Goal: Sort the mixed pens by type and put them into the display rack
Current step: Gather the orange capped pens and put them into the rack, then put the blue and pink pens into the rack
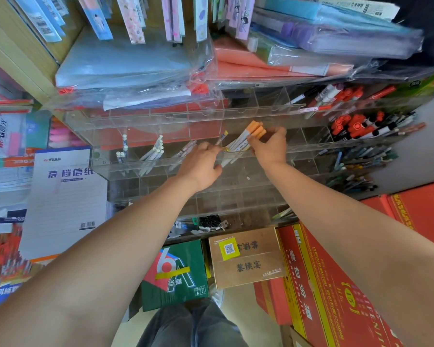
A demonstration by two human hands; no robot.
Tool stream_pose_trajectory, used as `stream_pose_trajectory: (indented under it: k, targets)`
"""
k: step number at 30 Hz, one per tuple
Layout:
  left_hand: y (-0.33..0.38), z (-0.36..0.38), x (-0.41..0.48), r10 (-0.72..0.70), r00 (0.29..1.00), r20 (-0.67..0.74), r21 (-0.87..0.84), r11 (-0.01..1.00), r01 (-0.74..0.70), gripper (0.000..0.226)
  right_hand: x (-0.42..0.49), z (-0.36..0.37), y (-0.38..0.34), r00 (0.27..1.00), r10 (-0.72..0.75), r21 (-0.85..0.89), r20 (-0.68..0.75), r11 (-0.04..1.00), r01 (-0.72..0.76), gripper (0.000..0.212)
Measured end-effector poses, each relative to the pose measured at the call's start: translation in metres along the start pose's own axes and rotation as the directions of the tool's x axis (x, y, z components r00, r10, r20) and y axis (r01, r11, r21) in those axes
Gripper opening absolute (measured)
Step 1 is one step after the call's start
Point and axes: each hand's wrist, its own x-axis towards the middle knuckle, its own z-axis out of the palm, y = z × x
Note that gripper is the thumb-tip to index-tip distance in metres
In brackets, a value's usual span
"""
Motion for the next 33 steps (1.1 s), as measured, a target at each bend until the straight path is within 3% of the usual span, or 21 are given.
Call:
stream_pose_trajectory:
  k: [9,12,14,20,27,33]
  targets:
    - [-0.009,-0.01,-0.04,0.014,0.996,-0.09,-0.023,1.0,-0.016,0.037,-0.053,0.006,-0.001,0.999,0.014,-0.057,-0.038,0.998,-0.016,0.035]
    - [-0.022,-0.017,-0.064,-0.003,0.994,-0.106,-0.073,0.997,-0.005,0.031,-0.078,0.02,-0.007,0.997,-0.005,-0.134,0.076,0.991,0.015,0.023]
    - [-0.035,-0.024,-0.082,-0.028,0.994,-0.106,-0.099,0.995,0.018,0.028,-0.1,0.037,-0.011,0.976,-0.067,-0.203,0.21,0.973,0.11,0.009]
    - [-0.119,-0.048,-0.171,-0.205,0.967,-0.149,-0.135,0.973,0.185,0.016,-0.199,0.126,-0.025,0.875,-0.103,-0.246,0.473,0.938,0.244,0.015]
    - [-0.281,-0.074,-0.347,-0.388,0.905,-0.174,-0.112,0.921,0.373,0.016,-0.355,0.268,-0.034,0.679,-0.128,-0.27,0.723,0.852,0.449,0.008]
    - [-0.422,-0.078,-0.503,-0.497,0.866,-0.058,-0.106,0.865,0.49,0.012,-0.498,0.401,-0.029,0.547,-0.035,-0.346,0.837,0.74,0.577,0.019]
